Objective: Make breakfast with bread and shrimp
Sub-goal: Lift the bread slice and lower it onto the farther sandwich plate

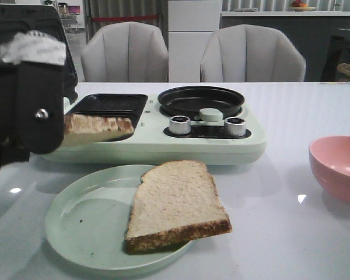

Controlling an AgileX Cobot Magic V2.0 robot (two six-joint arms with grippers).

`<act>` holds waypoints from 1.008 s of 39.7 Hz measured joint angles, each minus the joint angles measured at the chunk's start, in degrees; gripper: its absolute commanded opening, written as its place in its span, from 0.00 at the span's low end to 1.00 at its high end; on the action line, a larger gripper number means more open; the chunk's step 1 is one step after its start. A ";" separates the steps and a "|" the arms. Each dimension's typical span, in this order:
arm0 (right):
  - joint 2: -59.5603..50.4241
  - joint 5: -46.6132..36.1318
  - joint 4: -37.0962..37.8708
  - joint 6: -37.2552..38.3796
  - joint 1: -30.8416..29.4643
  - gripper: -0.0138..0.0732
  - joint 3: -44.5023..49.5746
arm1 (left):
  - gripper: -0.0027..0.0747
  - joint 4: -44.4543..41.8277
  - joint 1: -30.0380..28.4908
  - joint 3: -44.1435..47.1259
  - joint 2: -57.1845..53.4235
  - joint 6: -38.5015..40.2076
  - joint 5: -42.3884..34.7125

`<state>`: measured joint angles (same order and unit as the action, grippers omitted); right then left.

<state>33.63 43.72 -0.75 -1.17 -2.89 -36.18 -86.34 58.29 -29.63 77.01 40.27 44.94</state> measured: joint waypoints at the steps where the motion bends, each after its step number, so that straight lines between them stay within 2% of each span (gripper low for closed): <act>1: 0.00 0.00 0.00 0.00 0.00 0.75 0.00 | 0.16 -1.09 0.12 0.00 -0.76 0.00 0.81; 8: 0.00 0.00 0.00 0.00 0.00 0.75 0.00 | 0.16 -5.98 -0.44 -2.34 -2.55 0.00 4.38; 19: 0.00 0.00 0.00 0.00 0.00 0.75 0.00 | 0.16 -6.96 -6.76 -13.31 0.30 -0.10 2.42; 40: 0.00 0.00 0.00 0.00 0.00 0.75 0.00 | 0.16 -7.19 -19.59 -37.71 22.92 -1.73 -0.16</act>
<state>33.63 43.72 -0.75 -1.17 -2.89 -36.18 -93.53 38.70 -67.35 99.93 38.54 44.78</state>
